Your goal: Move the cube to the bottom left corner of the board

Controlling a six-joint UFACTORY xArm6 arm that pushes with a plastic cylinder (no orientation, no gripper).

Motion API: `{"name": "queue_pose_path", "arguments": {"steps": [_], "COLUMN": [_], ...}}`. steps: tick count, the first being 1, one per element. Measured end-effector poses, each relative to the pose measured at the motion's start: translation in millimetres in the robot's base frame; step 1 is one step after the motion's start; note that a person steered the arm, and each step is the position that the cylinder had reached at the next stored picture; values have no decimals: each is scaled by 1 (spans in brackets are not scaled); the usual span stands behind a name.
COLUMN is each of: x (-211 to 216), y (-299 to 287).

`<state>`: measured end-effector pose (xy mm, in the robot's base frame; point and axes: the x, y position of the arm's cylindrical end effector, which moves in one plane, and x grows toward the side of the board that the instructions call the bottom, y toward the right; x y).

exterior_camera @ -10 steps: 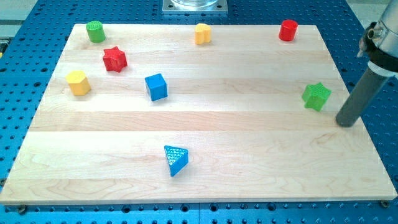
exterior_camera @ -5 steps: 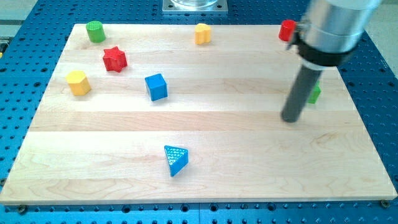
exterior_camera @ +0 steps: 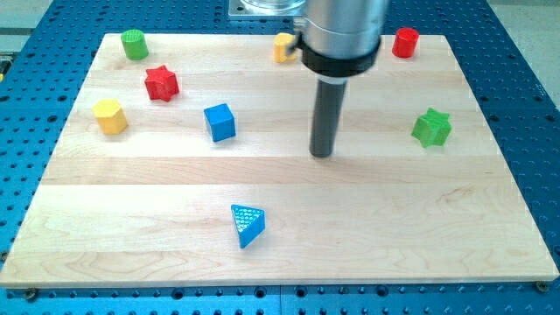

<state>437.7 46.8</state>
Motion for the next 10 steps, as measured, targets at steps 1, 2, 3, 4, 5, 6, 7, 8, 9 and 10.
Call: {"name": "queue_pose_path", "arguments": {"steps": [1, 2, 3, 4, 5, 6, 7, 8, 9, 10], "x": [-47, -48, -9, 22, -15, -15, 20, 66, 96, 51], "y": [-25, -94, -155, -182, -159, -185, -238, -273, -283, -233]}}
